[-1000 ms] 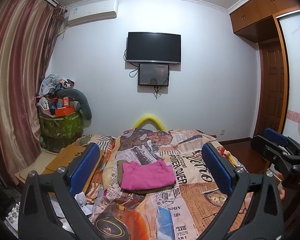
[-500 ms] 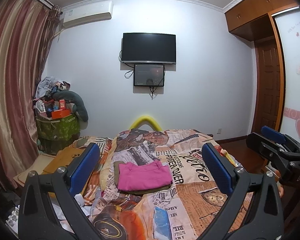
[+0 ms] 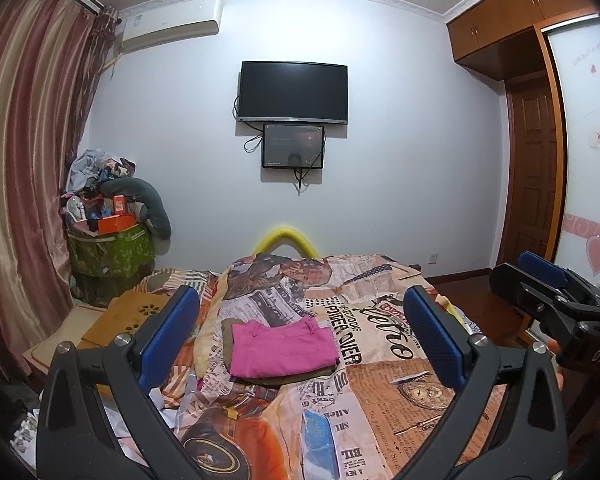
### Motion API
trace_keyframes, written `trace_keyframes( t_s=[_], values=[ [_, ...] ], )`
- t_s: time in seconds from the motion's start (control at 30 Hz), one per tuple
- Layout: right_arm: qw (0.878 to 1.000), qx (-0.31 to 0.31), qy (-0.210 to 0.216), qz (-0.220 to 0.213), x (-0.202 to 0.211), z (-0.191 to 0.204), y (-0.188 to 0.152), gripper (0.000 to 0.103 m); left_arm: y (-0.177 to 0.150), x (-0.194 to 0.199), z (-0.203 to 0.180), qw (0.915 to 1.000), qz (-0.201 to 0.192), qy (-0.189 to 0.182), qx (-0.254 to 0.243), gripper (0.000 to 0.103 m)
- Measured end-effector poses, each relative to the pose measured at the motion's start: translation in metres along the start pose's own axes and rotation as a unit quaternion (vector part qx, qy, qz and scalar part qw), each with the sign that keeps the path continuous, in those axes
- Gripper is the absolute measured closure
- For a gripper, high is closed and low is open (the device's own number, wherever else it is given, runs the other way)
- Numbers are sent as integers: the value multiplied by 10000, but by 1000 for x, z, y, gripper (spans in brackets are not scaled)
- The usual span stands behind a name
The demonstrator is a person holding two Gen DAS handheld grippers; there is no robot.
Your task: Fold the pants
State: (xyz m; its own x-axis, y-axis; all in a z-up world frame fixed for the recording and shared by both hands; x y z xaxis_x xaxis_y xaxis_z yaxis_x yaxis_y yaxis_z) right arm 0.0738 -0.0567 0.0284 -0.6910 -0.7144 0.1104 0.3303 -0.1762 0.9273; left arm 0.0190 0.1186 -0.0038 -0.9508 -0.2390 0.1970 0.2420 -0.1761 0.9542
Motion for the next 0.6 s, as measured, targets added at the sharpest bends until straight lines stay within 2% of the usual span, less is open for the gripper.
trace_keyframes(
  t_s=[0.6],
  values=[
    [10000,-14,-3,53,-1,0,-3,0,-1,0,-1,10000,-6,-26,17,0]
  ],
)
Point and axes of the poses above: each gripper's, at about its wrist camera, not at the fingertips, and x roughly against the way its jaws point, z to its left, y to its top, the point moved 3 cm from there along -x, roughly the way its jaws point, and after that the axes turned 14 degrees about -x, right-handed, at the moved point
